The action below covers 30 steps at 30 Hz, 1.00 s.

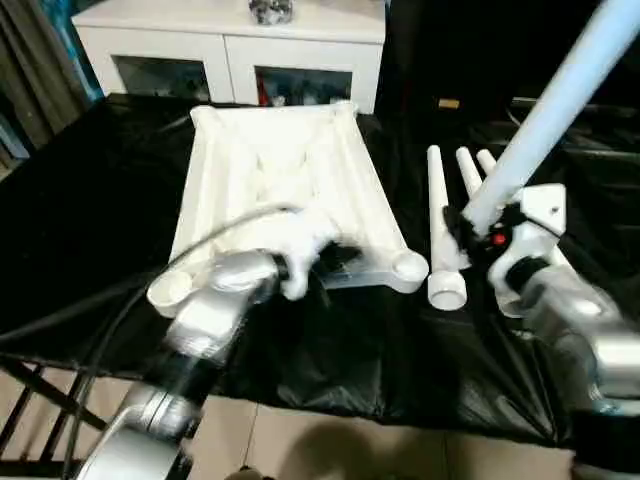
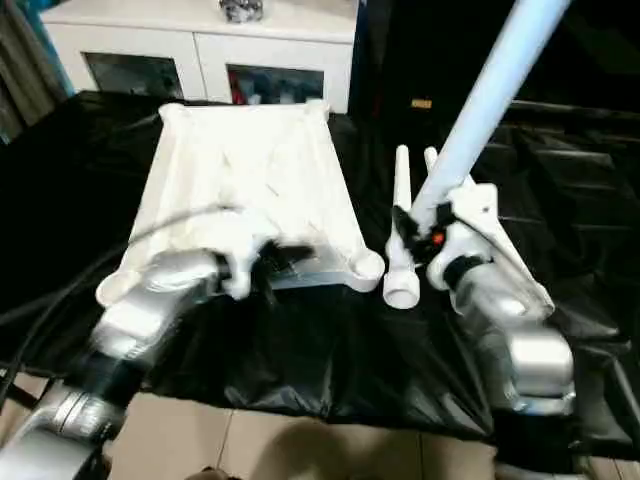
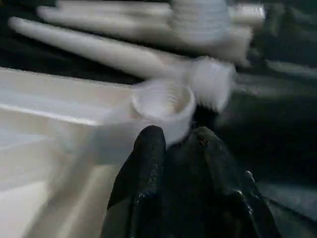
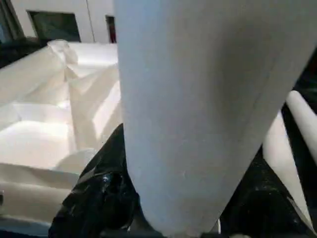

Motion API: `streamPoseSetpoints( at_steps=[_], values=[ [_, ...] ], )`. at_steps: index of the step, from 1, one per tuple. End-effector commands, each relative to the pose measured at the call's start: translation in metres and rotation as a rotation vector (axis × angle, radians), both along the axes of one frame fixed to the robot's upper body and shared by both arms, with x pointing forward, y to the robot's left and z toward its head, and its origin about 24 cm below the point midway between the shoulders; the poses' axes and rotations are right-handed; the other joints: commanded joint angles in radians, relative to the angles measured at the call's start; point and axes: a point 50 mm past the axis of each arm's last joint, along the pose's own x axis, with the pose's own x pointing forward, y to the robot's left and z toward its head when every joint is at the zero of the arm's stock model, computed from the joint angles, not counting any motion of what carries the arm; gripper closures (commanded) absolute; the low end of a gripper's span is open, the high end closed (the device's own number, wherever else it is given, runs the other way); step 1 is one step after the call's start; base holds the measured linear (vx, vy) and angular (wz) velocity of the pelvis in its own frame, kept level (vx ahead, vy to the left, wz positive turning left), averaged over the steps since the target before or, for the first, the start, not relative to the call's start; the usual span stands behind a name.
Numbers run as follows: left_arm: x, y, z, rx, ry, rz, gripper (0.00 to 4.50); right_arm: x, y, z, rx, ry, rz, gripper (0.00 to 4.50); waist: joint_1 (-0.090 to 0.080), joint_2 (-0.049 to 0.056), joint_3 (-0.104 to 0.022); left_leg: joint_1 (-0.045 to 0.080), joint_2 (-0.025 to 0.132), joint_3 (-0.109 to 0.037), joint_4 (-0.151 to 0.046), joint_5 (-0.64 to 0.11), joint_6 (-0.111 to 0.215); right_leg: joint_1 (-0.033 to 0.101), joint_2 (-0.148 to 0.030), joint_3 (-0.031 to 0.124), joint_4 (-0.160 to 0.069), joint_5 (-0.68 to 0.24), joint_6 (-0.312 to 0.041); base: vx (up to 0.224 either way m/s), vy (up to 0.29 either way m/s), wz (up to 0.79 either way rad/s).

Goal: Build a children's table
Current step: Insert table leg to table base

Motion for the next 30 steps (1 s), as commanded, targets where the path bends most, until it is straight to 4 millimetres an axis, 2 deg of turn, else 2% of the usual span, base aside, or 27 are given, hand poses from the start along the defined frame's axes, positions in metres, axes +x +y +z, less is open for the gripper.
streamPoseSetpoints(
  at_steps=[1, 3, 4, 5, 6, 7, 8, 9, 11, 12, 16, 17, 19, 20, 21, 22, 23, 26, 30],
  values=[
    [0.004, -0.002, 0.0, 0.044, -0.011, -0.036, 3.85, 0.003, -0.002, 0.005, 0.003, -0.004, 0.014, 2.61, 0.008, -0.021, -0.08, 0.001, 0.057, -0.021, -0.069, -0.071, 0.052, 0.054, -0.074, 0.046, -0.065, -0.096, -0.2, 0.0, 0.0, 0.0],
    [0.011, -0.004, -0.002, 0.111, -0.015, -0.068, 3.95, 0.004, -0.005, 0.007, -0.017, -0.005, 0.032, 2.61, 0.008, -0.007, -0.09, 0.001, 0.054, -0.019, -0.056, 0.015, 0.104, 0.051, -0.066, 0.043, -0.049, 0.087, -0.251, 0.0, 0.0, 0.0],
    [0.016, -0.003, -0.002, 0.152, -0.019, -0.077, 4.11, 0.005, -0.006, 0.009, -0.024, -0.006, 0.038, 2.61, 0.012, -0.002, -0.093, -0.002, 0.056, -0.021, -0.052, 0.041, 0.125, 0.054, -0.068, 0.041, -0.04, 0.144, -0.276, 0.0, 0.0, 0.0],
    [0.02, -0.002, -0.003, 0.185, -0.011, -0.091, 4.24, 0.006, -0.007, 0.01, -0.031, -0.008, 0.041, 2.61, 0.012, 0.006, -0.091, -0.001, 0.055, -0.019, -0.05, 0.037, 0.133, 0.051, -0.068, 0.04, -0.043, 0.147, -0.282, 0.0, 0.0, 0.0],
    [0.021, -0.001, -0.003, 0.194, -0.009, -0.094, 4.28, 0.006, -0.007, 0.011, -0.031, -0.008, 0.043, 2.61, 0.014, -0.002, -0.09, -0.001, 0.057, -0.019, -0.052, 0.018, 0.139, 0.054, -0.07, 0.04, -0.046, 0.133, -0.291, 0.0, 0.0, 0.0],
    [0.022, -0.001, -0.003, 0.196, -0.01, -0.093, 4.28, 0.006, -0.007, 0.011, -0.031, -0.008, 0.043, 2.61, 0.016, -0.003, -0.09, 0.0, 0.059, -0.019, -0.053, 0.006, 0.136, 0.056, -0.073, 0.04, -0.045, 0.121, -0.297, 0.0, 0.0, 0.0],
    [0.026, 0.0, -0.002, 0.209, -0.017, -0.082, 4.37, 0.005, -0.008, 0.012, -0.031, -0.009, 0.048, 2.61, 0.015, 0.001, -0.085, 0.001, 0.06, -0.018, -0.055, -0.025, 0.129, 0.053, -0.073, 0.039, -0.053, 0.083, -0.305, 0.0, 0.0, 0.0],
    [0.027, 0.0, -0.002, 0.214, -0.014, -0.086, 4.44, 0.005, -0.008, 0.011, -0.032, -0.007, 0.05, 2.61, 0.018, 0.006, -0.087, 0.003, 0.063, -0.02, -0.056, -0.047, 0.117, 0.057, -0.076, 0.039, -0.052, 0.053, -0.31, 0.0, 0.0, 0.0],
    [0.028, 0.003, -0.004, 0.238, -0.006, -0.103, 4.44, 0.003, -0.008, 0.01, -0.033, -0.003, 0.057, 2.61, 0.018, 0.004, -0.084, 0.004, 0.062, -0.018, -0.058, -0.069, 0.106, 0.056, -0.074, 0.04, -0.059, 0.016, -0.308, 0.0, 0.0, 0.0],
    [0.029, 0.005, -0.006, 0.253, -0.008, -0.105, 4.44, 0.002, -0.007, 0.009, -0.033, 0.0, 0.061, 2.61, 0.021, 0.012, -0.083, 0.006, 0.066, -0.02, -0.06, -0.082, 0.096, 0.056, -0.076, 0.04, -0.058, -0.002, -0.309, 0.0, 0.0, 0.0],
    [0.031, 0.007, -0.005, 0.231, 0.002, -0.093, 4.5, -0.001, -0.003, 0.007, -0.031, 0.01, 0.086, 2.61, 0.019, 0.006, -0.08, 0.006, 0.065, -0.02, -0.064, -0.123, 0.071, 0.058, -0.077, 0.039, -0.066, -0.062, -0.298, 0.0, 0.0, 0.0],
    [0.032, 0.006, -0.005, 0.218, 0.009, -0.092, 4.29, -0.002, -0.003, 0.006, -0.035, 0.013, 0.09, 2.61, 0.019, 0.008, -0.08, 0.007, 0.065, -0.019, -0.064, -0.127, 0.067, 0.057, -0.077, 0.039, -0.067, -0.076, -0.295, 0.0, 0.0, 0.0],
    [0.033, 0.006, -0.004, 0.2, 0.019, -0.088, 4.16, -0.002, -0.003, 0.006, -0.037, 0.014, 0.092, 2.61, 0.02, 0.01, -0.081, 0.008, 0.066, -0.02, -0.064, -0.127, 0.065, 0.056, -0.077, 0.039, -0.068, -0.081, -0.293, 0.0, 0.0, 0.0],
    [0.034, 0.006, -0.003, 0.176, 0.035, -0.087, 4.06, -0.001, -0.002, 0.007, -0.038, 0.015, 0.094, 2.61, 0.02, 0.02, -0.082, 0.006, 0.064, -0.021, -0.063, -0.121, 0.063, 0.056, -0.077, 0.039, -0.067, -0.071, -0.295, 0.0, 0.0, 0.0],
    [0.034, 0.005, -0.002, 0.165, 0.037, -0.081, 4.06, -0.001, -0.002, 0.007, -0.042, 0.014, 0.096, 2.61, 0.018, 0.016, -0.081, 0.008, 0.065, -0.02, -0.063, -0.128, 0.063, 0.054, -0.075, 0.039, -0.069, -0.062, -0.299, 0.0, 0.0, 0.0],
    [0.035, 0.005, -0.001, 0.154, 0.048, -0.079, 3.99, -0.001, -0.002, 0.007, -0.043, 0.014, 0.097, 2.61, 0.018, 0.018, -0.082, 0.008, 0.066, -0.021, -0.063, -0.126, 0.062, 0.056, -0.075, 0.038, -0.066, -0.052, -0.302, 0.0, 0.0, 0.0],
    [0.035, 0.005, -0.001, 0.15, 0.051, -0.083, 3.89, -0.001, -0.002, 0.007, -0.044, 0.014, 0.098, 2.61, 0.018, 0.015, -0.083, 0.006, 0.065, -0.02, -0.062, -0.119, 0.067, 0.058, -0.076, 0.039, -0.064, -0.034, -0.306, 0.0, 0.0, 0.0],
    [0.037, 0.004, 0.0, 0.146, 0.05, -0.075, 3.59, -0.004, -0.003, 0.007, -0.054, 0.015, 0.103, 2.61, 0.02, 0.021, -0.084, 0.006, 0.065, -0.021, -0.061, -0.106, 0.08, 0.058, -0.077, 0.039, -0.063, -0.02, -0.31, 0.0, 0.0, 0.0],
    [0.037, 0.004, -0.003, 0.161, 0.052, -0.07, 3.3, -0.006, -0.004, 0.004, -0.059, 0.022, 0.104, 2.61, 0.02, 0.02, -0.084, 0.003, 0.064, -0.02, -0.059, -0.103, 0.092, 0.059, -0.077, 0.037, -0.066, -0.031, -0.305, 0.0, 0.0, 0.0]
  ],
)
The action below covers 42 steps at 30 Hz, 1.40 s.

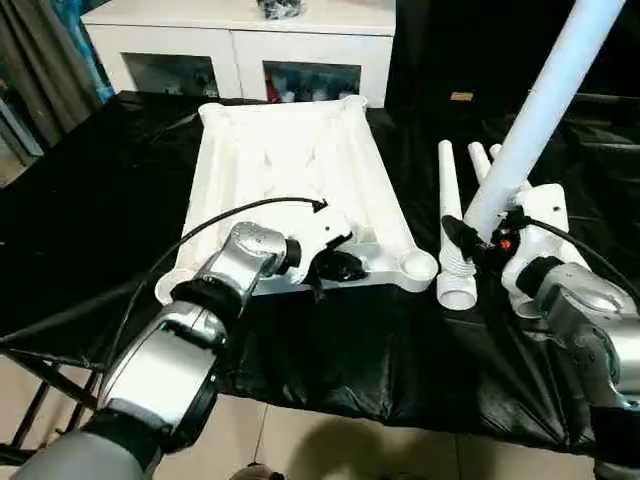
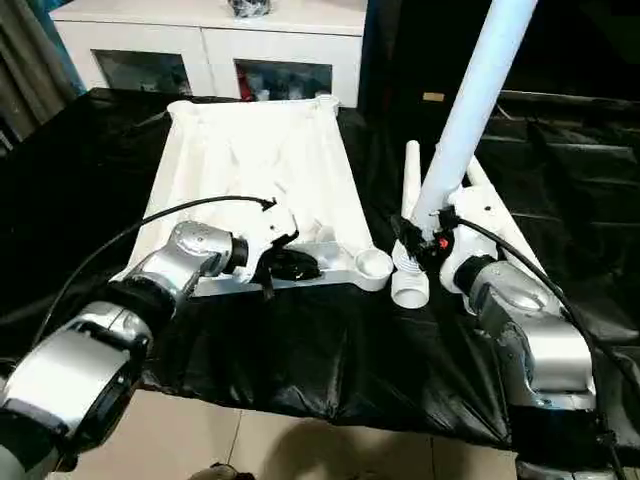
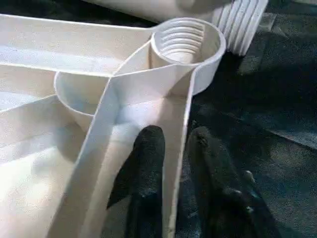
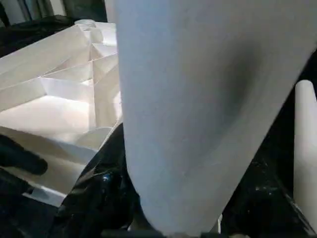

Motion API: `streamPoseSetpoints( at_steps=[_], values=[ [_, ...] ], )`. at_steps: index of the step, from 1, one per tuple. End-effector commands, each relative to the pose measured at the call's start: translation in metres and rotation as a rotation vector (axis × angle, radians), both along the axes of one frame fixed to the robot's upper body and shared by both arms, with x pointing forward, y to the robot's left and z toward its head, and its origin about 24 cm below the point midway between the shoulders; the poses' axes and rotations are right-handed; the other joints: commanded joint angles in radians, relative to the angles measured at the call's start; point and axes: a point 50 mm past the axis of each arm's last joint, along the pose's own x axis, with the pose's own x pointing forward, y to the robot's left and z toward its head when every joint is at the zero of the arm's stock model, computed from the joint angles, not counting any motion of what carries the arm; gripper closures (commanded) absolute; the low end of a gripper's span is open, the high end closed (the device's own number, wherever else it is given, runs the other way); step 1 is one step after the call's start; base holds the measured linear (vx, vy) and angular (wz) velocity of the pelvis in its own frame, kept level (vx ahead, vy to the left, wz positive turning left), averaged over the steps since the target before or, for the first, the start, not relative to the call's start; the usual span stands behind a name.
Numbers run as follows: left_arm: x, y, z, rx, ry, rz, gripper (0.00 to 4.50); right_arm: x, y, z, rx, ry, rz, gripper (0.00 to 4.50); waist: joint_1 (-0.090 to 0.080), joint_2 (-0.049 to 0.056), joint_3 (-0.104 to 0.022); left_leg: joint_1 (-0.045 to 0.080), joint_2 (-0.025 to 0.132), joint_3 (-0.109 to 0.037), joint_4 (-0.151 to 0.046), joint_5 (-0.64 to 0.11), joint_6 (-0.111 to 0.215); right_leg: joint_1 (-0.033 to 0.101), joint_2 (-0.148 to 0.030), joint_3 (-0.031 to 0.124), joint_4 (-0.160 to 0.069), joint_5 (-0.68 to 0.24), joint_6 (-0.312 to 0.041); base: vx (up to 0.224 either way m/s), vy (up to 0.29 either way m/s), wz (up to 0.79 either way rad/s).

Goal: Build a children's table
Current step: Insert table leg to table base

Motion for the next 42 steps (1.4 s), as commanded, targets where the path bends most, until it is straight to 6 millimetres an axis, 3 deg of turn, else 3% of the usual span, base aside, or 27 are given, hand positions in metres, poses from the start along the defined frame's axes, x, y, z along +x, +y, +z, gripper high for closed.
streamPoseSetpoints(
  at_steps=[1, 3, 5, 10, 11, 13, 18, 25, 29, 36, 37, 39, 41, 42],
  values=[
    [0.002, -0.001, 0.003, 0.022, -0.025, -0.002, 3.2, -0.001, 0.002, 0.005, -0.003, -0.014, 0.017, 2.61, 0.003, -0.009, -0.078, 0.015, 0.061, -0.023, -0.064, -0.11, 0.085, 0.067, -0.077, 0.04, -0.066, -0.048, -0.294, 0.0, 0.0, 0.0],
    [0.003, -0.002, 0.002, 0.027, -0.041, 0.003, 3.14, -0.002, 0.002, 0.005, -0.001, -0.015, 0.017, 2.61, 0.001, -0.003, -0.077, 0.016, 0.061, -0.025, -0.066, -0.128, 0.077, 0.067, -0.074, 0.039, -0.071, -0.085, -0.282, 0.0, 0.0, 0.0],
    [0.002, -0.003, 0.001, 0.032, -0.043, -0.007, 3.07, -0.003, 0.002, 0.005, 0.0, -0.015, 0.018, 2.61, 0.0, -0.007, -0.078, 0.016, 0.063, -0.025, -0.067, -0.128, 0.073, 0.068, -0.076, 0.039, -0.071, -0.086, -0.281, 0.0, 0.0, 0.0],
    [0.002, -0.003, -0.002, 0.071, -0.044, -0.011, 3.06, -0.005, 0.003, 0.005, 0.001, -0.015, 0.022, 2.61, -0.002, 0.001, -0.079, 0.015, 0.062, -0.025, -0.066, -0.125, 0.077, 0.066, -0.074, 0.039, -0.071, -0.07, -0.28, 0.0, 0.0, 0.0],
    [0.002, -0.003, -0.002, 0.074, -0.041, -0.014, 3.24, -0.005, 0.004, 0.005, 0.001, -0.016, 0.023, 2.61, -0.001, 0.006, -0.08, 0.015, 0.061, -0.026, -0.066, -0.125, 0.076, 0.067, -0.075, 0.039, -0.07, -0.071, -0.28, 0.0, 0.0, 0.0],
    [0.003, -0.002, -0.002, 0.084, -0.046, -0.007, 3.43, -0.005, 0.004, 0.006, 0.001, -0.017, 0.023, 2.61, -0.001, 0.002, -0.079, 0.015, 0.061, -0.025, -0.066, -0.125, 0.078, 0.068, -0.074, 0.039, -0.07, -0.069, -0.28, 0.0, 0.0, 0.0],
    [0.005, 0.002, -0.002, 0.128, -0.052, -0.002, 3.71, -0.006, 0.004, 0.006, -0.001, -0.018, 0.028, 2.61, -0.002, 0.012, -0.079, 0.015, 0.061, -0.026, -0.066, -0.134, 0.075, 0.067, -0.074, 0.038, -0.073, -0.079, -0.28, 0.0, 0.0, 0.0],
    [0.005, 0.007, -0.002, 0.19, -0.042, -0.028, 4.16, -0.005, 0.005, 0.006, -0.004, -0.022, 0.039, 2.61, -0.001, 0.016, -0.078, 0.014, 0.061, -0.027, -0.067, -0.137, 0.071, 0.066, -0.074, 0.038, -0.075, -0.099, -0.271, 0.0, 0.0, 0.0],
    [0.005, 0.011, -0.003, 0.206, -0.034, -0.028, 4.44, -0.003, 0.009, 0.008, 0.0, -0.029, 0.06, 2.61, -0.006, 0.013, -0.079, 0.012, 0.061, -0.027, -0.067, -0.133, 0.073, 0.069, -0.076, 0.038, -0.073, -0.077, -0.281, 0.0, 0.0, 0.0],
    [0.004, 0.015, 0.001, 0.116, 0.012, -0.044, 4.5, -0.002, 0.022, 0.008, 0.007, -0.015, 0.147, 2.61, -0.013, 0.012, -0.077, 0.01, 0.058, -0.025, -0.066, -0.124, 0.091, 0.068, -0.077, 0.036, -0.075, -0.098, -0.287, 0.0, 0.0, 0.0],
    [0.003, 0.017, 0.001, 0.099, 0.024, -0.054, 4.5, -0.003, 0.024, 0.007, 0.011, -0.008, 0.168, 2.61, -0.015, 0.0, -0.076, 0.009, 0.059, -0.024, -0.067, -0.126, 0.094, 0.068, -0.076, 0.036, -0.077, -0.101, -0.287, 0.0, 0.0, 0.0],
    [0.001, 0.018, 0.001, 0.082, 0.038, -0.073, 4.5, -0.004, 0.027, 0.006, 0.013, 0.001, 0.195, 2.61, -0.011, 0.004, -0.076, 0.01, 0.062, -0.024, -0.067, -0.12, 0.1, 0.065, -0.078, 0.036, -0.073, -0.108, -0.291, 0.0, 0.0, 0.0],
    [-0.008, 0.027, -0.005, 0.054, 0.066, -0.144, 4.5, -0.006, 0.036, 0.0, 0.019, 0.035, 0.261, 2.61, -0.008, -0.008, -0.075, 0.009, 0.065, -0.024, -0.069, -0.111, 0.106, 0.065, -0.079, 0.037, -0.072, -0.105, -0.292, 0.0, 0.0, 0.0],
    [-0.008, 0.027, -0.005, 0.052, 0.067, -0.146, 4.5, -0.006, 0.036, 0.0, 0.019, 0.036, 0.263, 2.61, -0.005, -0.001, -0.075, 0.008, 0.068, -0.026, -0.07, -0.105, 0.108, 0.064, -0.082, 0.037, -0.067, -0.097, -0.298, 0.0, 0.0, 0.0]
  ],
)
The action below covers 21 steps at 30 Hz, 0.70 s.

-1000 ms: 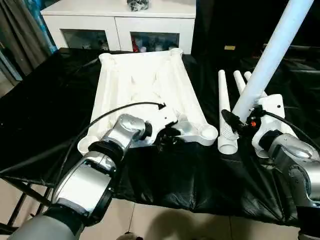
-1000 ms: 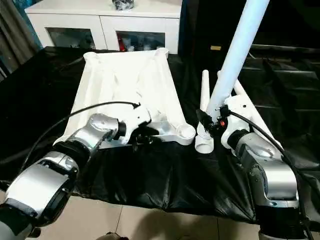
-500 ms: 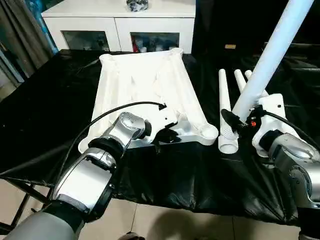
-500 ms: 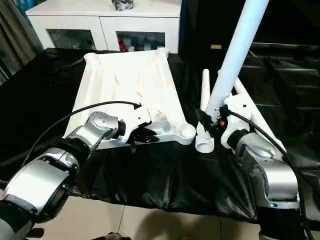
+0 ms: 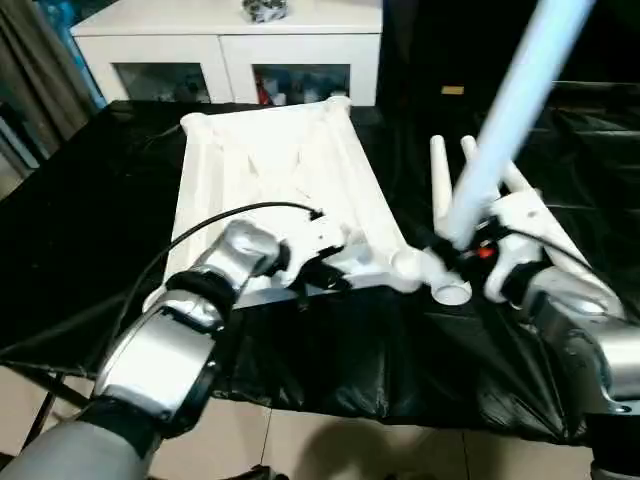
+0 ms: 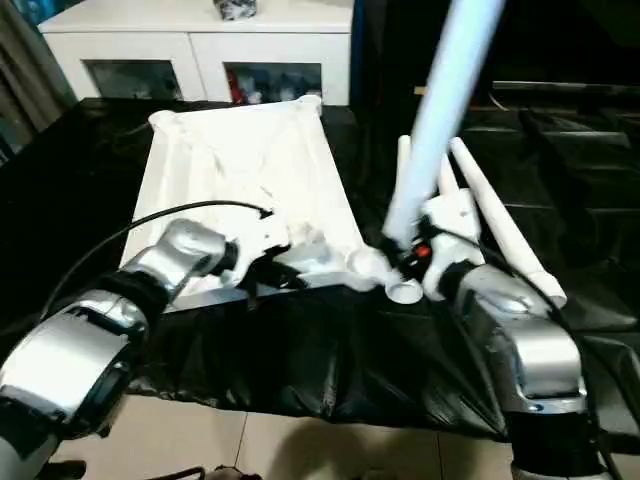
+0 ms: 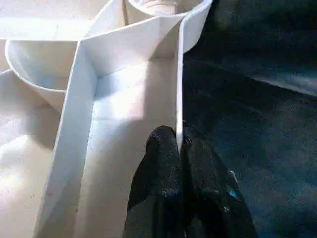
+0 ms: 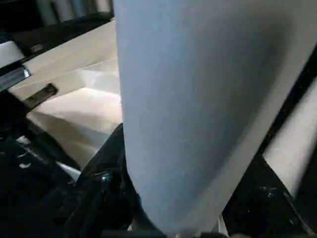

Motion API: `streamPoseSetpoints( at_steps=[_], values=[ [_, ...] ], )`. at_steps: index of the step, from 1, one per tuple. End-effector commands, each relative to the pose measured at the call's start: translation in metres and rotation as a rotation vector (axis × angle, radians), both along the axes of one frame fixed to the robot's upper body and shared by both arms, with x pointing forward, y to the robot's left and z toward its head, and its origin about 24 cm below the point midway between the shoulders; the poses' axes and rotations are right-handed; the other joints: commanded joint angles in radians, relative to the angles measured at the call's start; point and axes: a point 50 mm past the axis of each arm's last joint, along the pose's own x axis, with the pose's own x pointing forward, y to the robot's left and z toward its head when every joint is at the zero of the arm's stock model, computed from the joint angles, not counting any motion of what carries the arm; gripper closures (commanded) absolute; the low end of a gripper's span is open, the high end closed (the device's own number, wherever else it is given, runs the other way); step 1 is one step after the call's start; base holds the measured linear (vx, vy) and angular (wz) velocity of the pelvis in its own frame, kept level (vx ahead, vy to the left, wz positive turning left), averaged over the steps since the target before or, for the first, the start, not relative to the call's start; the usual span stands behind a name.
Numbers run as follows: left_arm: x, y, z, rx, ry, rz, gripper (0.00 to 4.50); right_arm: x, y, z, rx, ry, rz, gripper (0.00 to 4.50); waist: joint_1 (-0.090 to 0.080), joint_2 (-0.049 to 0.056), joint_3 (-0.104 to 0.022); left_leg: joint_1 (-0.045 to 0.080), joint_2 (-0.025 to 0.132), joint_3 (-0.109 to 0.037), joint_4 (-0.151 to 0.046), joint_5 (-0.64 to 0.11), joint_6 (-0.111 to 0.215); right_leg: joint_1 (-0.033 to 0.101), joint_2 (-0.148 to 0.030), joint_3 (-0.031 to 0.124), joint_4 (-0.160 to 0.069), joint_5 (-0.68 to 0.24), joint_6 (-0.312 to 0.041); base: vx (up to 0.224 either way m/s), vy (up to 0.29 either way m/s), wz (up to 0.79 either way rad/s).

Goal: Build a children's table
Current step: Insert table leg to table base

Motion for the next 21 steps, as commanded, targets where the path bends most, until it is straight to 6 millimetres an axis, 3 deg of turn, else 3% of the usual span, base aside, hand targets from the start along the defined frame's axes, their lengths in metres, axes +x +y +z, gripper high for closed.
streamPoseSetpoints(
  at_steps=[1, 3, 4, 5, 6, 7, 9, 10, 11, 15, 17, 18, 21],
  values=[
    [-0.007, 0.007, -0.002, -0.059, 0.025, -0.044, 4.5, -0.001, 0.01, 0.0, 0.005, 0.007, 0.057, 2.61, 0.01, -0.034, -0.077, 0.01, 0.065, -0.022, -0.069, -0.109, 0.108, 0.063, -0.079, 0.039, -0.068, -0.098, -0.297, 0.0, 0.0, 0.0],
    [-0.015, 0.012, -0.009, -0.061, 0.033, -0.068, 4.5, -0.001, 0.014, -0.004, 0.009, 0.016, 0.071, 2.61, 0.016, -0.03, -0.079, 0.013, 0.074, -0.024, -0.071, -0.108, 0.105, 0.06, -0.085, 0.04, -0.061, -0.095, -0.303, 0.0, 0.0, 0.0],
    [-0.028, 0.018, -0.018, -0.05, 0.024, -0.088, 4.5, -0.001, 0.02, -0.008, 0.018, 0.028, 0.084, 2.61, 0.015, -0.034, -0.077, 0.014, 0.072, -0.021, -0.071, -0.112, 0.106, 0.056, -0.082, 0.041, -0.065, -0.105, -0.3, 0.0, 0.0, 0.0],
    [-0.032, 0.02, -0.021, -0.047, 0.022, -0.091, 4.5, -0.001, 0.022, -0.01, 0.019, 0.031, 0.087, 2.61, 0.016, -0.028, -0.074, 0.012, 0.079, -0.024, -0.076, -0.124, 0.096, 0.054, -0.086, 0.042, -0.062, -0.12, -0.294, 0.0, 0.0, 0.0],
    [-0.032, 0.02, -0.021, -0.046, 0.022, -0.091, 4.5, -0.001, 0.022, -0.01, 0.019, 0.032, 0.087, 2.61, 0.016, -0.027, -0.072, 0.018, 0.077, -0.022, -0.078, -0.153, 0.082, 0.05, -0.081, 0.042, -0.069, -0.167, -0.279, 0.0, 0.0, 0.0],
    [-0.038, 0.022, -0.023, -0.05, 0.03, -0.102, 4.5, -0.002, 0.024, -0.011, 0.021, 0.036, 0.092, 2.61, 0.015, -0.036, -0.071, 0.018, 0.077, -0.02, -0.08, -0.162, 0.073, 0.05, -0.081, 0.042, -0.07, -0.189, -0.274, 0.0, 0.0, 0.0],
    [-0.045, 0.023, -0.026, -0.054, 0.029, -0.092, 4.5, -0.003, 0.026, -0.013, 0.022, 0.045, 0.105, 2.61, 0.018, -0.032, -0.067, 0.02, 0.079, -0.022, -0.086, -0.198, 0.043, 0.046, -0.084, 0.045, -0.074, -0.261, -0.248, 0.0, 0.0, 0.0],
    [-0.046, 0.023, -0.027, -0.056, 0.008, -0.066, 4.5, -0.004, 0.027, -0.015, 0.022, 0.05, 0.112, 2.61, 0.016, -0.037, -0.065, 0.02, 0.077, -0.021, -0.087, -0.208, 0.037, 0.044, -0.08, 0.045, -0.076, -0.278, -0.239, 0.0, 0.0, 0.0],
    [-0.045, 0.023, -0.026, -0.063, -0.015, -0.031, 4.06, -0.005, 0.027, -0.016, 0.022, 0.054, 0.12, 2.61, 0.017, -0.039, -0.066, 0.022, 0.076, -0.021, -0.088, -0.22, 0.027, 0.043, -0.08, 0.046, -0.077, -0.293, -0.227, 0.0, 0.0, 0.0],
    [-0.045, 0.021, -0.022, -0.107, 0.007, -0.029, 3.89, -0.004, 0.026, -0.017, 0.018, 0.056, 0.119, 2.61, 0.019, -0.039, -0.069, 0.022, 0.072, -0.02, -0.087, -0.213, 0.016, 0.04, -0.081, 0.048, -0.079, -0.29, -0.212, 0.0, 0.0, 0.0],
    [-0.044, 0.021, -0.017, -0.099, -0.019, -0.031, 3.57, -0.003, 0.025, -0.017, 0.016, 0.056, 0.12, 2.61, 0.018, -0.048, -0.069, 0.019, 0.074, -0.02, -0.089, -0.205, 0.019, 0.042, -0.079, 0.047, -0.077, -0.264, -0.211, 0.0, 0.0, 0.0],
    [-0.044, 0.022, -0.016, -0.09, -0.03, -0.029, 3.54, -0.002, 0.025, -0.017, 0.015, 0.055, 0.121, 2.61, 0.02, -0.044, -0.072, 0.02, 0.072, -0.02, -0.086, -0.191, 0.022, 0.042, -0.079, 0.047, -0.073, -0.24, -0.213, 0.0, 0.0, 0.0],
    [-0.042, 0.024, -0.015, -0.054, -0.057, -0.027, 3.53, 0.0, 0.026, -0.017, 0.013, 0.055, 0.124, 2.61, 0.019, -0.046, -0.071, 0.018, 0.072, -0.02, -0.087, -0.19, 0.023, 0.044, -0.079, 0.047, -0.073, -0.215, -0.219, 0.0, 0.0, 0.0]
  ],
)
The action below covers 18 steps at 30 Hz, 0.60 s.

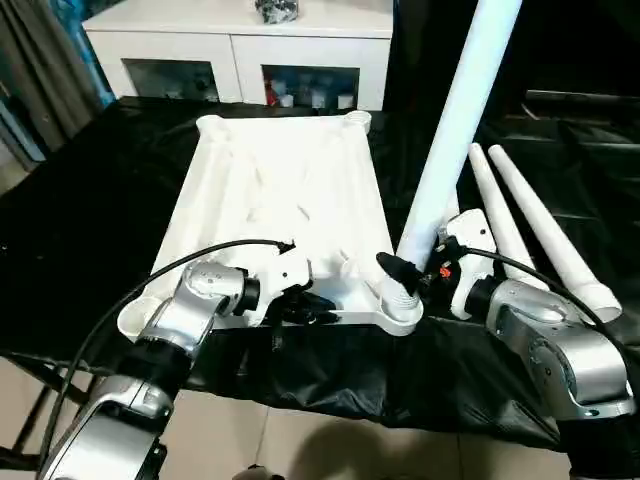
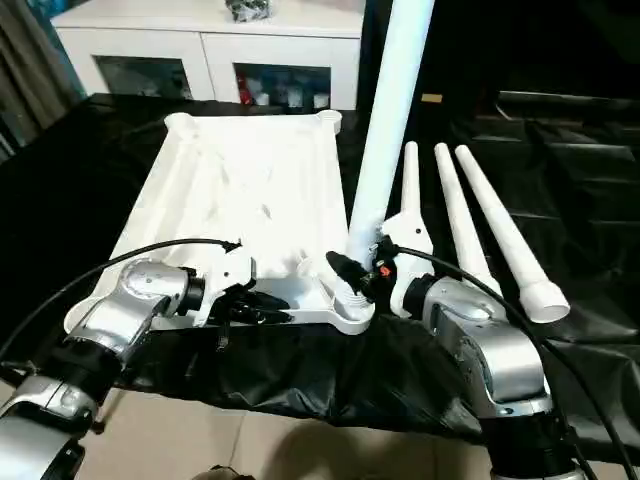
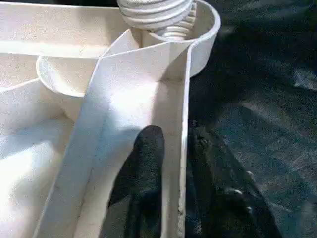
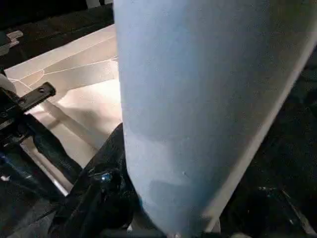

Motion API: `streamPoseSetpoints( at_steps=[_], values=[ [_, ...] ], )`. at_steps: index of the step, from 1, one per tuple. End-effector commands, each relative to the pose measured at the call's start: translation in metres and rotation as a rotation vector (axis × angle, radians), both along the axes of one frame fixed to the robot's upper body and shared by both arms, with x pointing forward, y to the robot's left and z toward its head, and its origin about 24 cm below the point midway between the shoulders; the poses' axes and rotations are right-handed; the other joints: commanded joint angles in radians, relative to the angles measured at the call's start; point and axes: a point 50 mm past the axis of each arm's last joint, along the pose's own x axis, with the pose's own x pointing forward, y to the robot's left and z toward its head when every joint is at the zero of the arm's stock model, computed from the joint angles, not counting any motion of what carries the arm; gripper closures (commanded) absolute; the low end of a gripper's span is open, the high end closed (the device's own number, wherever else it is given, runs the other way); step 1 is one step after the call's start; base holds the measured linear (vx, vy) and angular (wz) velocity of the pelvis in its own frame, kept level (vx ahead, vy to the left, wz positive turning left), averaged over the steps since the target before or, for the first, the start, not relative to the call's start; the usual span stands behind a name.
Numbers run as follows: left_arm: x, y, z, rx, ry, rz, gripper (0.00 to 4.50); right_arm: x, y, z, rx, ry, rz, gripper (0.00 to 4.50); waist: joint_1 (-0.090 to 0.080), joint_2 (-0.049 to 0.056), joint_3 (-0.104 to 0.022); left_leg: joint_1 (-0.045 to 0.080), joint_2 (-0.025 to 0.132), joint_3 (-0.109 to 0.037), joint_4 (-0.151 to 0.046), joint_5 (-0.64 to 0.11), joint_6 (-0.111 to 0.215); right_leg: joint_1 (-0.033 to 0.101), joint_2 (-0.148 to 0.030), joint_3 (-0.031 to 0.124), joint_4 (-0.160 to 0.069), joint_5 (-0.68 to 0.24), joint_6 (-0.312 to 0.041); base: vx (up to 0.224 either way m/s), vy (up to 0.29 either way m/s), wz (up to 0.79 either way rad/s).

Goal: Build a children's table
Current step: Insert table leg to table base

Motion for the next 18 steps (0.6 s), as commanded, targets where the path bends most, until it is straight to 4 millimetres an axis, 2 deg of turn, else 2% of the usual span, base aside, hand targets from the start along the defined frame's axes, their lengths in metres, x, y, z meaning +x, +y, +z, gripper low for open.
streamPoseSetpoints(
  at_steps=[1, 4, 5, 6, 8, 9, 12, 18],
  values=[
    [-0.0003, 0.0055, -0.0027, 0.055, 0.008, 0.007, 3.53, 0.002, 0.0029, 0.0006, -0.007, -0.005, 0.019, 2.61, 0.003, -0.013, -0.063, 0.016, 0.068, -0.025, -0.084, -0.195, 0.023, 0.043, -0.077, 0.045, -0.075, -0.217, -0.221, 0.0, 0.0, 0.0],
    [0.0002, 0.0074, -0.0037, 0.066, 0.032, 0.0, 3.53, 0.0027, 0.0032, 0.0024, -0.005, -0.012, 0.02, 2.61, 0.003, -0.016, -0.063, 0.017, 0.068, -0.026, -0.085, -0.204, 0.019, 0.044, -0.078, 0.045, -0.075, -0.23, -0.22, 0.0, 0.0, 0.0],
    [0.0, 0.0079, -0.0044, 0.07, 0.037, -0.001, 3.53, 0.0027, 0.003, 0.0027, -0.005, -0.013, 0.018, 2.61, 0.001, -0.011, -0.063, 0.017, 0.068, -0.026, -0.085, -0.211, 0.014, 0.044, -0.076, 0.045, -0.076, -0.228, -0.221, 0.0, 0.0, 0.0],
    [0.0, 0.0079, -0.0044, 0.07, 0.037, -0.001, 3.53, 0.0027, 0.003, 0.0027, -0.005, -0.014, 0.018, 2.61, 0.001, -0.012, -0.063, 0.017, 0.068, -0.027, -0.085, -0.212, 0.013, 0.044, -0.077, 0.046, -0.076, -0.227, -0.222, 0.0, 0.0, 0.0],
    [-0.0007, 0.0084, -0.0054, 0.077, 0.047, 0.0, 3.9, 0.0026, 0.0026, 0.0026, -0.005, -0.015, 0.016, 2.61, 0.0, -0.012, -0.063, 0.016, 0.068, -0.027, -0.085, -0.207, 0.014, 0.046, -0.077, 0.045, -0.075, -0.218, -0.225, 0.0, 0.0, 0.0],
    [-0.0019, 0.0089, -0.0067, 0.071, 0.07, 0.005, 3.9, 0.0022, 0.0025, 0.0015, -0.005, -0.015, 0.015, 2.61, 0.001, -0.004, -0.064, 0.017, 0.068, -0.028, -0.085, -0.208, 0.012, 0.045, -0.078, 0.045, -0.074, -0.215, -0.228, 0.0, 0.0, 0.0],
    [-0.0025, 0.009, -0.0069, 0.055, 0.088, 0.012, 4.15, 0.0017, 0.0031, 0.0001, -0.006, -0.012, 0.018, 2.61, -0.001, -0.011, -0.063, 0.017, 0.068, -0.027, -0.085, -0.212, 0.012, 0.046, -0.077, 0.045, -0.075, -0.208, -0.234, 0.0, 0.0, 0.0],
    [-0.0037, 0.0083, -0.0046, 0.007, 0.106, 0.024, 4.4, 0.0025, 0.0022, -0.0051, -0.017, -0.003, 0.023, 2.61, -0.003, -0.013, -0.064, 0.017, 0.069, -0.027, -0.084, -0.204, 0.017, 0.047, -0.078, 0.045, -0.072, -0.203, -0.239, 0.0, 0.0, 0.0]
  ],
)
